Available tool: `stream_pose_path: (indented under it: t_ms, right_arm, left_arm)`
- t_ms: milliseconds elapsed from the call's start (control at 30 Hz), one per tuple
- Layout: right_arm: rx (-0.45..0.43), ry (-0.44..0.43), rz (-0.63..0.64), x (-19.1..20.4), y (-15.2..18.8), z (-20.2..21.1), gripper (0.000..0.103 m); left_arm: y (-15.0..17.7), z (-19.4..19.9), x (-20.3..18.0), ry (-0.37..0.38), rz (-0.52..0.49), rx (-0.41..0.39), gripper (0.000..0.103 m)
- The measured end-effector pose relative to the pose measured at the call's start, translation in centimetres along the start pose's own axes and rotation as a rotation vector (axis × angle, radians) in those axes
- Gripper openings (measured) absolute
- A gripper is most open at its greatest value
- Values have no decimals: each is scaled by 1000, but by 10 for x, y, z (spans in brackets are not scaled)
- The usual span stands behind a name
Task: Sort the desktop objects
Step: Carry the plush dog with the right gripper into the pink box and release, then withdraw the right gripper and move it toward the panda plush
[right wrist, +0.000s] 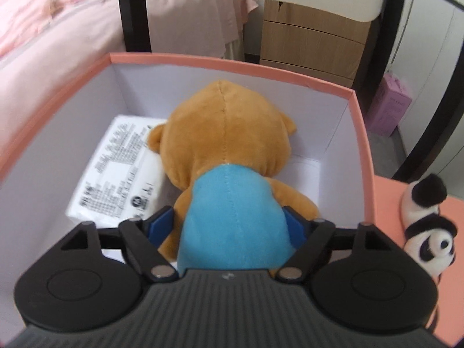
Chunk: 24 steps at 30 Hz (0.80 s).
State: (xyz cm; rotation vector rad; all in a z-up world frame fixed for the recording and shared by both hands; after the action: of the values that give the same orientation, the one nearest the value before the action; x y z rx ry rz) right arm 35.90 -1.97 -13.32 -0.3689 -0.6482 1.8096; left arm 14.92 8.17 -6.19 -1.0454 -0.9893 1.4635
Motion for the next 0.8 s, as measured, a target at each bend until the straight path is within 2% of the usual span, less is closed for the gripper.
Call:
stream_pose_path:
  t_ms: [67,133,400,633,800]
  right_arm:
    - [-24,-27,-22,2,0,14,84]
    - [-70,-32,-31,0,1,37,96]
    - [-262,-57,-91,-23,25,138,96]
    - [-448,-31,-124,-54,84,215,98]
    - [-577,-18,-171,-67,121,244,102]
  left_arm:
    - [-1,1,-2,8,-1,-6,103]
    - [-1,3,-4,15,-3,-11,103]
    - [-1,8,-16,28,-36,-28,103]
    - [-5,14,-17,34,-38,-56,103]
    - [-6,16,-20,32,-50,-66,103]
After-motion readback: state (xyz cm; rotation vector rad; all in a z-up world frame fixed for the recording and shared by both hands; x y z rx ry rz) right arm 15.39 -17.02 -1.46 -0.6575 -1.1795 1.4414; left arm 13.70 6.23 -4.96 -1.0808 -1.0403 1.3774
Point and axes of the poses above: each gripper's, at about its wrist camera, not at the fingertips, and z roughly against the way its jaws point, x to its left, y to its underside, the point moved 10 cm from there along -z, roughly the way its jaws point, and after that the axes turned 1 degree about -z, right-handed, at the moved point
